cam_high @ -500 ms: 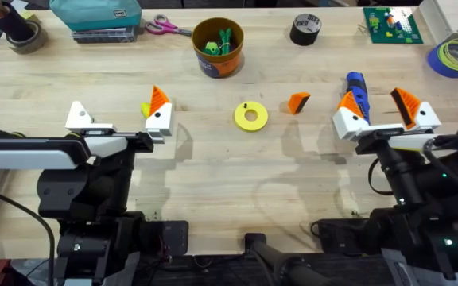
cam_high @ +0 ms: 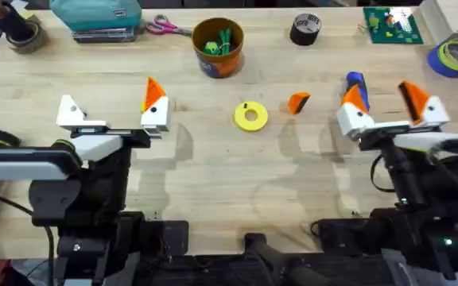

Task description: Pick up the gripper from the table and insert it into the empty holder that is missing its gripper. Then pick up a screw, insert it into the mounting hole, and use the screwdriver to tighten it. Finally, clean up the table by picking up the vegetable and placing it into the bucket.

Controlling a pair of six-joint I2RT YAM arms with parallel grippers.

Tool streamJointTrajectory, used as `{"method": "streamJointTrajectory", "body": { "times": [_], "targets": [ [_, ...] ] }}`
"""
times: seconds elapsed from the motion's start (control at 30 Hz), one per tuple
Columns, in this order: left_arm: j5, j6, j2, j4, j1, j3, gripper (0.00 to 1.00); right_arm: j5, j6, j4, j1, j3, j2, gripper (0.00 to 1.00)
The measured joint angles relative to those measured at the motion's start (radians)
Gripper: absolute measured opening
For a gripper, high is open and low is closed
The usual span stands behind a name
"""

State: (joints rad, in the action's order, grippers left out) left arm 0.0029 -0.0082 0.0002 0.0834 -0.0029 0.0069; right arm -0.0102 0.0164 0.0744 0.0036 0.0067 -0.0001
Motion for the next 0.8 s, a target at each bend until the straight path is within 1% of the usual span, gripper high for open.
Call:
{"method": "streamJointTrajectory", "body": {
  "times": [0.07, 0.1, 0.2, 0.3, 0.37, 0.47, 0.53, 0.67, 0.8],
  "targets": [
    [0.000, 0.000, 0.000, -0.008, 0.000, 0.010, 0.986, 0.000, 0.007, 0.050, 0.000, 0.006, 0.000, 0.996],
    [0.000, 0.000, 0.000, -0.030, 0.000, 0.023, 0.986, 0.000, 0.008, 0.055, 0.000, 0.015, 0.000, 0.996],
    [0.000, 0.000, 0.006, -0.142, 0.000, 0.103, 0.986, 0.000, 0.012, 0.040, 0.000, 0.075, 0.000, 0.996],
    [-0.002, 0.000, 0.045, -0.262, 0.000, 0.236, 0.986, 0.000, 0.014, -0.008, 0.000, 0.191, 0.008, 0.996],
    [-0.012, 0.000, 0.101, -0.352, 0.000, 0.347, 0.985, 0.000, 0.014, -0.081, 0.000, 0.296, 0.030, 0.996],
    [-0.026, 0.000, 0.230, -0.486, 0.000, 0.522, 0.986, 0.000, 0.015, -0.220, 0.000, 0.457, 0.095, 0.996],
    [-0.029, 0.000, 0.329, -0.568, 0.000, 0.628, 0.986, 0.000, 0.014, -0.331, 0.000, 0.566, 0.160, 0.996],
    [-0.031, 0.000, 0.556, -0.760, 0.000, 0.844, 0.986, 0.001, 0.015, -0.562, 0.000, 0.770, 0.330, 0.995],
    [-0.031, 0.000, 0.776, -0.935, 0.000, 1.027, 0.986, 0.002, 0.015, -0.776, 0.000, 0.933, 0.518, 0.995]
  ]
}}
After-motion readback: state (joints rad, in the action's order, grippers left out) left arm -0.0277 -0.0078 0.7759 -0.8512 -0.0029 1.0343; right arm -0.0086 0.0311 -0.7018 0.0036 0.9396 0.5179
